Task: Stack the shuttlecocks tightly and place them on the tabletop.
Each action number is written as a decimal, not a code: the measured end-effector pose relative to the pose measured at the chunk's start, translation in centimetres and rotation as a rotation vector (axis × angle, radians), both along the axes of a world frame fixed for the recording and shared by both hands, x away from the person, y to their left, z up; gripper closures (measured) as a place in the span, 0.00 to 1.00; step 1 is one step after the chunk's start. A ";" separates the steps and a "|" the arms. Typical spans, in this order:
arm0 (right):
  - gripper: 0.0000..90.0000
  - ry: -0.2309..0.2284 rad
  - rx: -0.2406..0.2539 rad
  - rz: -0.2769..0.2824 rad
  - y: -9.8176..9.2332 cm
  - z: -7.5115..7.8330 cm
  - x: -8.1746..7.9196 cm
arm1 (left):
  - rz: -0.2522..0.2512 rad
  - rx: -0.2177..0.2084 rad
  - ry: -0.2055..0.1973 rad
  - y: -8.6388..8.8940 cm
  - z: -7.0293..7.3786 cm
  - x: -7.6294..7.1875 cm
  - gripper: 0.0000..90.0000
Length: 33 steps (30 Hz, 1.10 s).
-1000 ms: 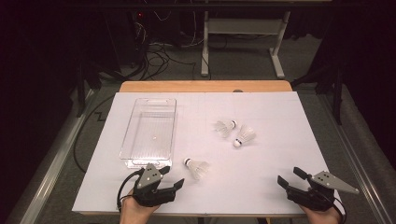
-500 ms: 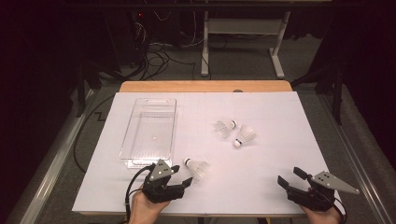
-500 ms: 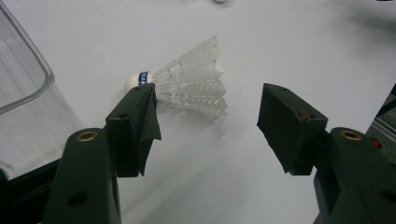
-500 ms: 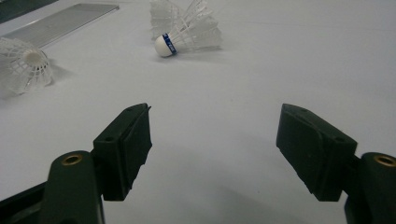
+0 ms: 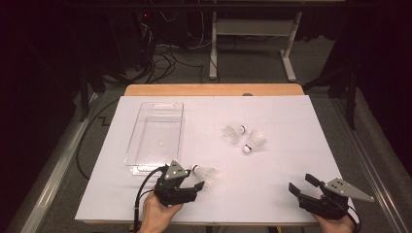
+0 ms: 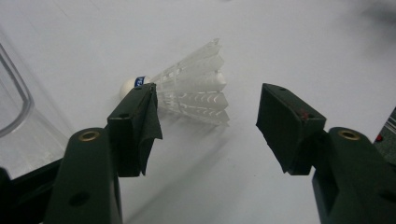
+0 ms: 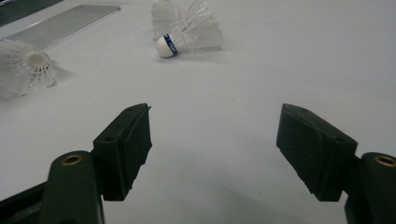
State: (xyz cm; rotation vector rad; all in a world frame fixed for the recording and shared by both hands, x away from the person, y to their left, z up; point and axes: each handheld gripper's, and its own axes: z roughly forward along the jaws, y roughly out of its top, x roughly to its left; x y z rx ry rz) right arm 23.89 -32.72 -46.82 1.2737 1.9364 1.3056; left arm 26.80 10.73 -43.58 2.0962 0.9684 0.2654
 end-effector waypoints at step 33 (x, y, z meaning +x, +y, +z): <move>0.31 0.010 -0.003 0.010 0.0 -0.1 0.0 | -0.009 0.160 0.014 -3.6 0.2 3.0 0.49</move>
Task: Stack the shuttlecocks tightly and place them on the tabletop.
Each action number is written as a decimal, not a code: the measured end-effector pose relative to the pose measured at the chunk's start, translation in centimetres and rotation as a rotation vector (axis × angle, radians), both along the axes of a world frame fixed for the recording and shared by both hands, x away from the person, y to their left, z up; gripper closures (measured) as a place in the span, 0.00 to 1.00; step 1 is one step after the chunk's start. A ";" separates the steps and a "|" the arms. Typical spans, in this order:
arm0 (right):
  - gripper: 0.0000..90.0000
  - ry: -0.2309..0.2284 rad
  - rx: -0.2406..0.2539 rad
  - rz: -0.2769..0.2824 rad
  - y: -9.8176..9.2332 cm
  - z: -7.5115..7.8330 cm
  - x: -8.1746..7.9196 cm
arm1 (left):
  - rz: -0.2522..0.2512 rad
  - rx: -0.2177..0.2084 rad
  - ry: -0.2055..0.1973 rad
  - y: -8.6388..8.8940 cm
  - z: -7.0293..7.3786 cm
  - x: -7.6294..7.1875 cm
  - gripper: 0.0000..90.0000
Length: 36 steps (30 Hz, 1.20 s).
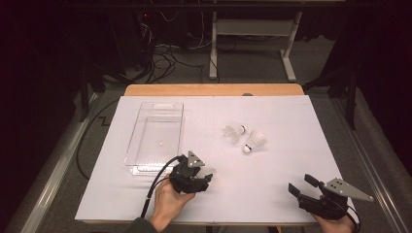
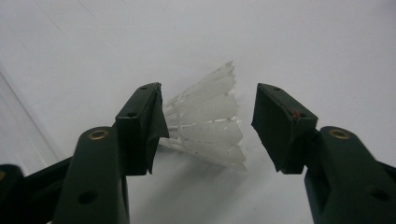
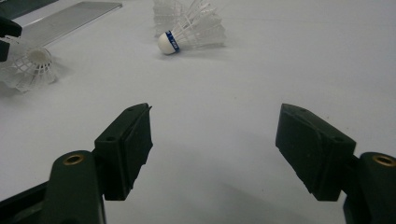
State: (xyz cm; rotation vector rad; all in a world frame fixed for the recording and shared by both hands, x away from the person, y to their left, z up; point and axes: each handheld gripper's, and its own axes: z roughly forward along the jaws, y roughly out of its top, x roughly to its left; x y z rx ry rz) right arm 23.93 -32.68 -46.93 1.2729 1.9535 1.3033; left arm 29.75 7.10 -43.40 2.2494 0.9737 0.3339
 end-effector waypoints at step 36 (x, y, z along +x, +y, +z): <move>0.32 -0.009 0.004 0.004 0.0 0.1 -0.1 | -0.016 0.030 -0.011 -1.1 0.4 1.1 0.93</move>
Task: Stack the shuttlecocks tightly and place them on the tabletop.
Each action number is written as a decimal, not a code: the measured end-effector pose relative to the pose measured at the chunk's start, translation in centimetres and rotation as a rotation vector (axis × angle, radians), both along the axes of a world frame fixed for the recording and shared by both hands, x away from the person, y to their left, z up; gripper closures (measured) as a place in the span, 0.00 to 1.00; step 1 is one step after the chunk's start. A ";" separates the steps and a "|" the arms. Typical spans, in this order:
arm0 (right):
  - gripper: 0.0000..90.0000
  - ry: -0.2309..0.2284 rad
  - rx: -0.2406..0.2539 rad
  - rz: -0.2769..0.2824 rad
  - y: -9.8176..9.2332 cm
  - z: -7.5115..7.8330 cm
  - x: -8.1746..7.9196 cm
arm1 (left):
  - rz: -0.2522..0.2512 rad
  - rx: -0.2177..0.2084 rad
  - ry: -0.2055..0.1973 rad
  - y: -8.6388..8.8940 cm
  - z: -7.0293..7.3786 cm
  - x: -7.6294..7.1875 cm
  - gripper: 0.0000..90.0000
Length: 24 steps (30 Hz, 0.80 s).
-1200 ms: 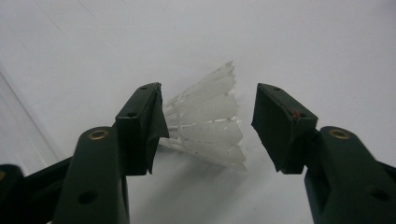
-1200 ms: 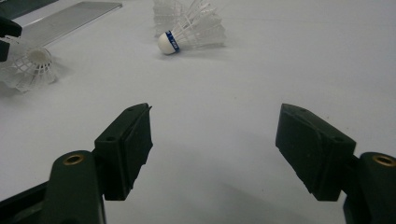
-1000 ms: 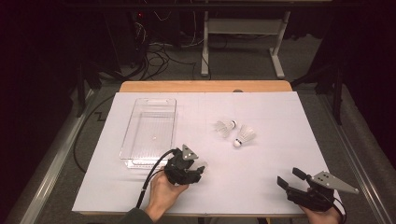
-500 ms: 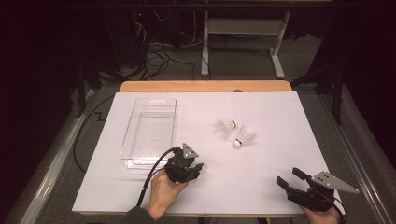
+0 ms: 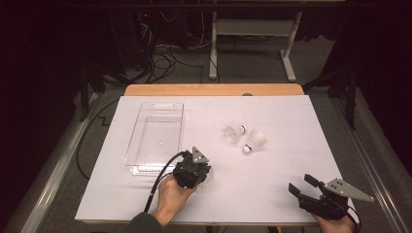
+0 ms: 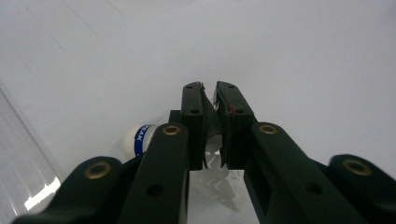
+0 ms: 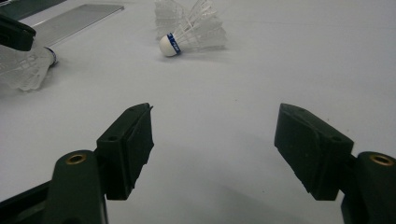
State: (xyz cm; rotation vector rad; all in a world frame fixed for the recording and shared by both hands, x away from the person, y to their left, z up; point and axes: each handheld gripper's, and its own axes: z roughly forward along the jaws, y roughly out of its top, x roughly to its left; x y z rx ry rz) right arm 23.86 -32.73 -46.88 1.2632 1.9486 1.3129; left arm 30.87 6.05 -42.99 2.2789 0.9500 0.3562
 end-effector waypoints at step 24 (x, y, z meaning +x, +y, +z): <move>0.32 -0.002 0.003 0.006 0.0 0.0 -0.1 | -0.007 0.043 -0.007 -0.5 2.1 1.8 1.00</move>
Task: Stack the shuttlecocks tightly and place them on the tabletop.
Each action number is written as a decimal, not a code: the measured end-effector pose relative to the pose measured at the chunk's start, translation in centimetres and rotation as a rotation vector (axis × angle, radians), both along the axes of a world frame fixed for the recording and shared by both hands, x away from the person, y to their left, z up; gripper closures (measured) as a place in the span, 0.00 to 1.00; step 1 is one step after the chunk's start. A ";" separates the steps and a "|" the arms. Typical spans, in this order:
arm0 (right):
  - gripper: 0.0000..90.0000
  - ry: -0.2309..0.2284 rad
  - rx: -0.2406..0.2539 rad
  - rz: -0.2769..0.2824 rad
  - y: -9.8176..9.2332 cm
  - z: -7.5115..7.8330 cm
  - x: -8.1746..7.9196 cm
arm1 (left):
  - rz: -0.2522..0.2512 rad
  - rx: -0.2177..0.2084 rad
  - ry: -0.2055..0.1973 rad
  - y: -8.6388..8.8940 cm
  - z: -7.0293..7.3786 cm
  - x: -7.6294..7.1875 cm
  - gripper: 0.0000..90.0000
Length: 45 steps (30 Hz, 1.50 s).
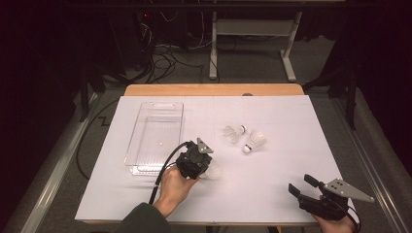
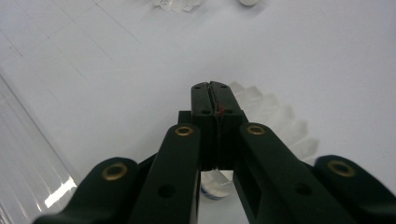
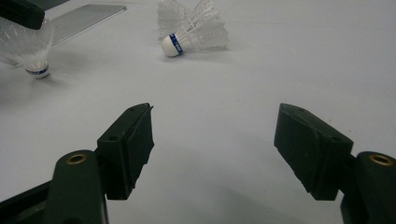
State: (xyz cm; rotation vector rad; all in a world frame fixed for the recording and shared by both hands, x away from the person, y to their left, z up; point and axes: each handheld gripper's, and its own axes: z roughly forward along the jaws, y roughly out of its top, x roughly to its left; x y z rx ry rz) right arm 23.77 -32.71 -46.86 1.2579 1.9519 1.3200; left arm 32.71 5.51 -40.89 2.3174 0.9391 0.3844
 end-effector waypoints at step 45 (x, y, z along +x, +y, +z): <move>0.32 0.001 0.009 0.004 -0.1 0.0 0.0 | -0.008 0.147 -0.029 -1.8 3.7 8.2 1.00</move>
